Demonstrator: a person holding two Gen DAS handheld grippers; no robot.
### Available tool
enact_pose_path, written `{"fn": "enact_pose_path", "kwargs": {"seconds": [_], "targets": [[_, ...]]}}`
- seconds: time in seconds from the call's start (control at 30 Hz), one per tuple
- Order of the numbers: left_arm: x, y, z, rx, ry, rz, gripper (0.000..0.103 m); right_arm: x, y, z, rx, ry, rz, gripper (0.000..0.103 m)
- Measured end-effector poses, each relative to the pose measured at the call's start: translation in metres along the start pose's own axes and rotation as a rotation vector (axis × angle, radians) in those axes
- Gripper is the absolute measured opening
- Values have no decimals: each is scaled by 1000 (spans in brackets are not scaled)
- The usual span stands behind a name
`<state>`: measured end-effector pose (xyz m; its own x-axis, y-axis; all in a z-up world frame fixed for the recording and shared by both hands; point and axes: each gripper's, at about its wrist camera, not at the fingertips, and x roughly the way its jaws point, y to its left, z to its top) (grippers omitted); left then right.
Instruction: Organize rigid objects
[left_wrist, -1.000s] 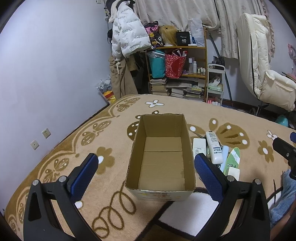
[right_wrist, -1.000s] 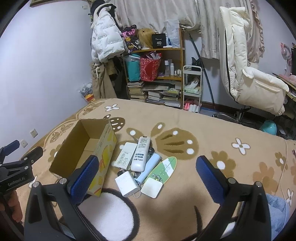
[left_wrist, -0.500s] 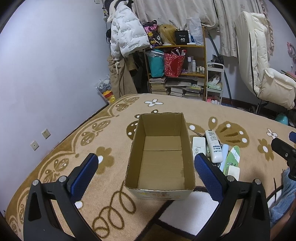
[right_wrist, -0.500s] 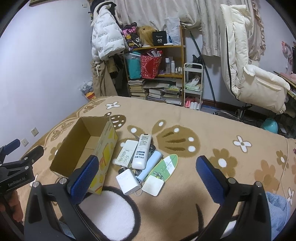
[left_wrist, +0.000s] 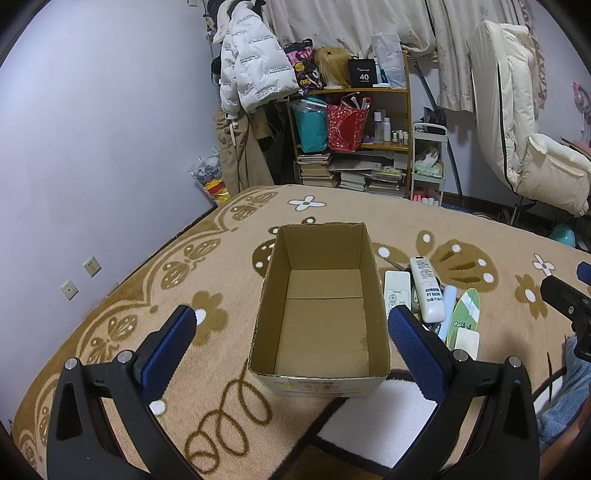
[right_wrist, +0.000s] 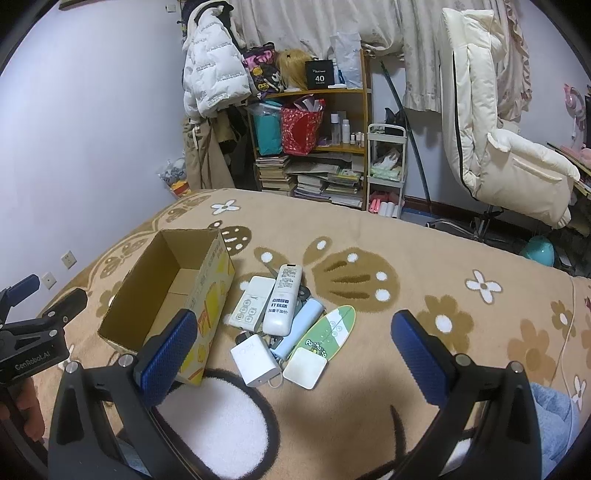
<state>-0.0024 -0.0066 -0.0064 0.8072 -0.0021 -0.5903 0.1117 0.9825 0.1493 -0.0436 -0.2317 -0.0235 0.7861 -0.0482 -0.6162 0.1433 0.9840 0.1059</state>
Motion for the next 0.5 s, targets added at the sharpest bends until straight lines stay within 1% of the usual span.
{"fn": "enact_pose_path", "kwargs": {"seconds": [0.5], "targets": [[0,-1,1,1,3,1,103,-1,0,1,2,-1,8,103]]}}
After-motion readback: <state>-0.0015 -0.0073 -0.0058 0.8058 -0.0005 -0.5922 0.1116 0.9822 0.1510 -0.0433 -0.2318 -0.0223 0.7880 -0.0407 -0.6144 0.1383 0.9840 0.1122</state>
